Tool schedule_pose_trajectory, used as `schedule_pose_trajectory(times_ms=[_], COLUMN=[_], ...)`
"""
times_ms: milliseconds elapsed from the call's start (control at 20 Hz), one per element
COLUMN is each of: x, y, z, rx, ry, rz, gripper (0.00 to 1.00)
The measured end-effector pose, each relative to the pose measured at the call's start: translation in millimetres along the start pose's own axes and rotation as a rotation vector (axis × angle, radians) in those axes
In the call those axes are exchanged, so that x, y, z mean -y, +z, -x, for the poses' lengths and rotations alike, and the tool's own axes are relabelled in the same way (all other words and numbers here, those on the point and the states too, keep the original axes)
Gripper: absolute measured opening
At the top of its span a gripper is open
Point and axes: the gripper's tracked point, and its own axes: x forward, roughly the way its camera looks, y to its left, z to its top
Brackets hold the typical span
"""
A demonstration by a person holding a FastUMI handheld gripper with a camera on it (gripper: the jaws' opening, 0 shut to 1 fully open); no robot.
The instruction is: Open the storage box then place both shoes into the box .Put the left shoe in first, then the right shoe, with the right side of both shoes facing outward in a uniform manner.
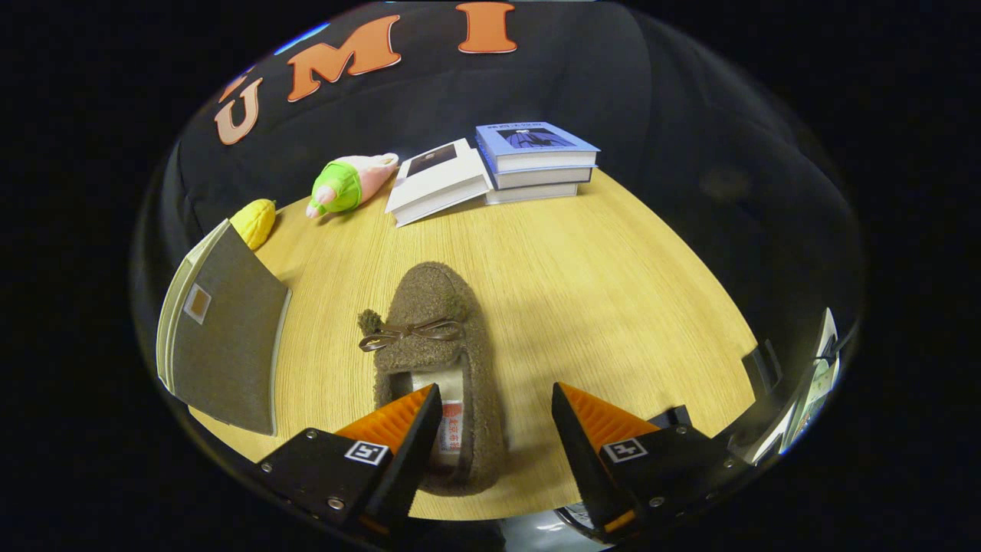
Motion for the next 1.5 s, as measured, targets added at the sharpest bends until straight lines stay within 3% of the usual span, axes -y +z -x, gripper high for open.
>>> schedule_pose_trajectory(times_ms=[150,250,450,500,750,1050,1500], x=[-6.5,-10.3,-3.2,-5.8,-15.2,-60.6,-183.8], y=[-0.6,-1.4,0.4,-0.8,19.9,69.0,106.4], z=[-13.2,-18.2,-23.2,-21.7,1.3,48.5,114.4], rx=[-0.019,-0.031,-0.031,-0.041,0.004,0.098,0.146], ry=[0.016,0.025,-0.023,-0.017,-0.040,0.002,0.157], rz=[0.006,-0.032,-0.066,-0.076,-0.104,-0.116,-0.156], gripper=[0.73,0.59,0.23,0.04,0.01,0.01,0.01])
